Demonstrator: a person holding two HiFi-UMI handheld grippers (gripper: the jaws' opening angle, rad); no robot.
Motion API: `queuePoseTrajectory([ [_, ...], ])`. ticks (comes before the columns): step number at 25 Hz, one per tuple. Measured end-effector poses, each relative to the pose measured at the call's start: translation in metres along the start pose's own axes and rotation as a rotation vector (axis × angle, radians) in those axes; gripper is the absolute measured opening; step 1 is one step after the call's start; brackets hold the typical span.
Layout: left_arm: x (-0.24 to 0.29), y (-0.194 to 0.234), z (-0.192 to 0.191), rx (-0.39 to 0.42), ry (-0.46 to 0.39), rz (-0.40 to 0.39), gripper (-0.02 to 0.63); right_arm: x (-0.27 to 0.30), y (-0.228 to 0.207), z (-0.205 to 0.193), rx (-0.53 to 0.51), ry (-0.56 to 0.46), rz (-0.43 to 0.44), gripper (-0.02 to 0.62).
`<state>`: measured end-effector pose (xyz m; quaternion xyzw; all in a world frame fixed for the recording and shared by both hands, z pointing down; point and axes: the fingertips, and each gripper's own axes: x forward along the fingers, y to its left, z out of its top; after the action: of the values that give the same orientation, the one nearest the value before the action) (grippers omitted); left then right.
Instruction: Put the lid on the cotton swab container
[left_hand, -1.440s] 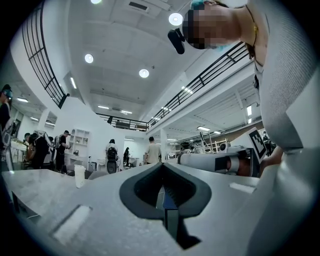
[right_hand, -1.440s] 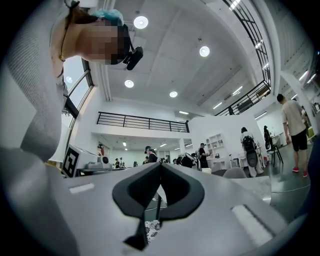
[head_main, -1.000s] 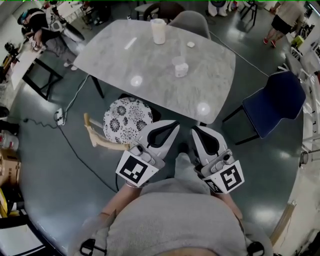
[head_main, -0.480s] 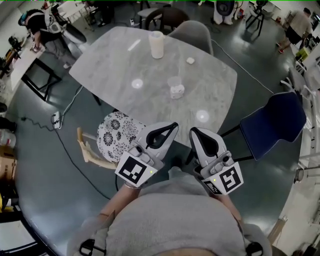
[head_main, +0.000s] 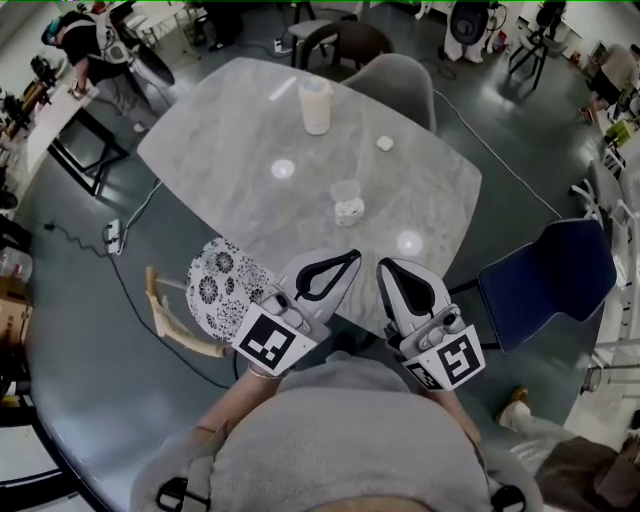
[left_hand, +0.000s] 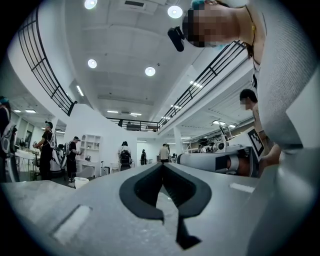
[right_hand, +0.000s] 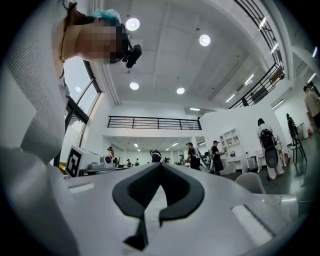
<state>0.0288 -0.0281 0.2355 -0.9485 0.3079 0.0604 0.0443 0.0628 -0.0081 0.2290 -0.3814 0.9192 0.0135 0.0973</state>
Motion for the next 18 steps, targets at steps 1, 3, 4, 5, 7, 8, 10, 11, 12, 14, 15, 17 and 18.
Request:
queuePoseTrajectory([
  [1,0.004,0.003,-0.002,0.000,0.001,0.006,0.000,0.003,-0.004,-0.001,0.001,0.001,0.009,0.000],
  [3,0.012,0.009,-0.005,-0.002,0.003,0.016,0.000,0.009,-0.013,-0.002,0.000,0.005,0.022,0.000],
  [4,0.015,0.012,-0.007,-0.003,0.005,0.020,0.000,0.011,-0.017,-0.004,0.002,0.009,0.024,0.000],
  [5,0.018,0.015,-0.009,-0.003,0.007,0.023,0.000,0.013,-0.021,-0.005,0.005,0.012,0.026,0.000],
  [7,0.023,0.019,-0.012,-0.005,0.010,0.029,0.000,0.017,-0.026,-0.008,0.014,0.015,0.033,0.000],
  [8,0.025,0.021,-0.014,-0.006,0.012,0.031,0.000,0.018,-0.029,-0.009,0.018,0.016,0.037,0.000],
  [10,0.028,0.024,-0.018,-0.006,0.016,0.033,0.000,0.020,-0.033,-0.012,0.022,0.020,0.040,0.000],
  [11,0.030,0.025,-0.020,-0.005,0.019,0.033,0.000,0.021,-0.036,-0.013,0.024,0.019,0.038,0.000],
  [12,0.031,0.027,-0.021,-0.004,0.019,0.032,0.000,0.022,-0.038,-0.014,0.026,0.018,0.036,0.000],
  [14,0.033,0.029,-0.020,0.001,0.016,0.032,0.000,0.024,-0.040,-0.014,0.026,0.016,0.032,0.000],
  [15,0.033,0.030,-0.019,0.003,0.015,0.032,0.000,0.024,-0.040,-0.014,0.025,0.015,0.030,0.000],
  [17,0.033,0.032,-0.018,0.005,0.013,0.031,0.000,0.025,-0.041,-0.013,0.027,0.014,0.024,0.000],
  [18,0.033,0.034,-0.018,0.004,0.013,0.030,0.000,0.026,-0.041,-0.013,0.028,0.014,0.020,0.000],
])
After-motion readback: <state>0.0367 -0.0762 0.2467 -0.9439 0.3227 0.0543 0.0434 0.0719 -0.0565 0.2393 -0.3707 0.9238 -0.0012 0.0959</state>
